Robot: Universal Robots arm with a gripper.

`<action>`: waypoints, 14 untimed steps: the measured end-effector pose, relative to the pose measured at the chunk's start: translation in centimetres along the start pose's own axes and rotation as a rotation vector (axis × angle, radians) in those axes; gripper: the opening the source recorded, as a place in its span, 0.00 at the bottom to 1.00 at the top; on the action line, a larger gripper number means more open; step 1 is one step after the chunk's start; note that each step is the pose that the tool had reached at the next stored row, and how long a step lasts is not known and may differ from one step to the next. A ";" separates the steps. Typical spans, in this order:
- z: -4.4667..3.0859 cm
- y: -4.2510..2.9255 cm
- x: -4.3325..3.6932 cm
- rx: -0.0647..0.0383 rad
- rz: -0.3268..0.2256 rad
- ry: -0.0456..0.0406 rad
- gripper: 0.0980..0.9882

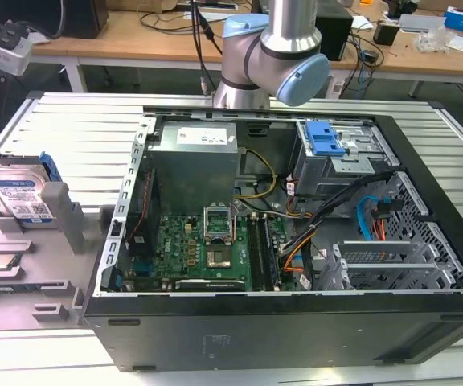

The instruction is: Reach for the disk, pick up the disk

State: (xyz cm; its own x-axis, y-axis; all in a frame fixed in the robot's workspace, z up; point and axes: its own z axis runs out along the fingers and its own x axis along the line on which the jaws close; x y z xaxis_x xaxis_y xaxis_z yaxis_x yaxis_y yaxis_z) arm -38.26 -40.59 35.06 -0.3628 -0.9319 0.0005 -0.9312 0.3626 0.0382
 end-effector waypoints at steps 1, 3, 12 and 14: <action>0.00 0.00 0.00 0.000 -0.031 0.0012 0.01; 0.00 0.00 0.00 0.000 -0.082 0.0032 0.01; 0.00 0.00 0.00 0.000 -0.250 0.0095 0.01; 0.00 0.00 0.00 0.000 -0.293 0.0112 0.01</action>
State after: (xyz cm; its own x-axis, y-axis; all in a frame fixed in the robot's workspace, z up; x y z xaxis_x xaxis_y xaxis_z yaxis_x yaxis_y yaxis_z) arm -38.26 -40.59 35.07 -0.0777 -0.9970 0.0005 -0.9963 0.0776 0.0382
